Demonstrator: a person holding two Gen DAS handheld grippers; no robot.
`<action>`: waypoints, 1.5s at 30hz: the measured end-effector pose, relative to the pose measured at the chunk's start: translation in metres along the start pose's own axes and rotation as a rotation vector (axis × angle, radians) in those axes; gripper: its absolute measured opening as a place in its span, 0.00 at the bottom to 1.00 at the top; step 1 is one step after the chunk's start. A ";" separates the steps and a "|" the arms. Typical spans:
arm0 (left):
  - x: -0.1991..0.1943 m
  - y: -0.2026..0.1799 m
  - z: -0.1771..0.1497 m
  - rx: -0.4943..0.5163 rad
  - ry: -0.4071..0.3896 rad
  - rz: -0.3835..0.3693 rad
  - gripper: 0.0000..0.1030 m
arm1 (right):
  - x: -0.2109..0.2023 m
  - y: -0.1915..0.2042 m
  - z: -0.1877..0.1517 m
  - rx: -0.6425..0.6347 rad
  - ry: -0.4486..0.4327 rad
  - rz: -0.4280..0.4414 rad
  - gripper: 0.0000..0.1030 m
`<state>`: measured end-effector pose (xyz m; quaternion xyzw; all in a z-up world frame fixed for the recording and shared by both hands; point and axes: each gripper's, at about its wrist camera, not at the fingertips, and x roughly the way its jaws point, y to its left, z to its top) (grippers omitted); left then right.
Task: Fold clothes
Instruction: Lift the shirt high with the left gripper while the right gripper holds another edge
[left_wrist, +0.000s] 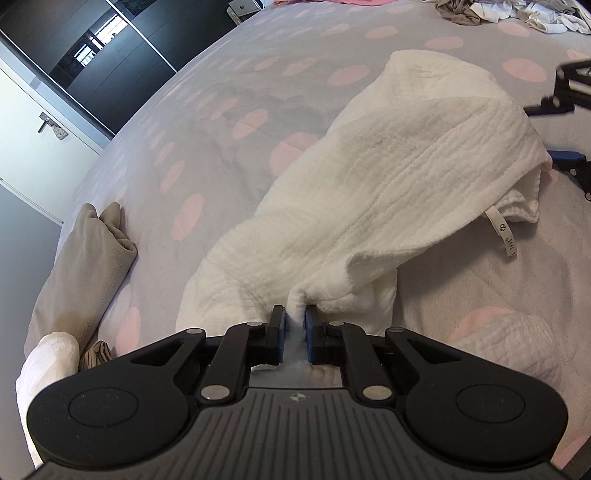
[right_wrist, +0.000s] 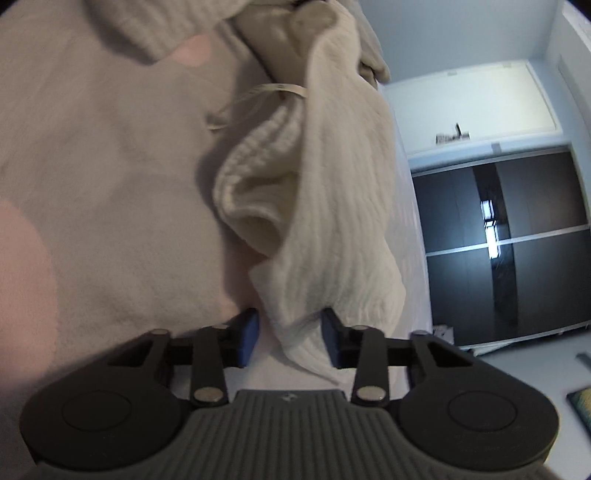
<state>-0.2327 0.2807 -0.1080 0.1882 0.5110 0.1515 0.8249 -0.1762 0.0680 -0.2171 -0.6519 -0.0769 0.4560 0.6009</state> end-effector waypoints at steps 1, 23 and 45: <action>0.000 0.000 0.000 -0.002 -0.002 0.000 0.09 | 0.000 0.001 0.001 -0.002 0.004 -0.006 0.21; -0.106 0.051 -0.001 -0.248 -0.178 -0.148 0.08 | -0.084 -0.174 -0.012 0.854 -0.014 -0.174 0.06; -0.233 0.103 0.028 -0.409 -0.455 -0.203 0.05 | -0.251 -0.328 0.025 0.946 -0.194 -0.442 0.06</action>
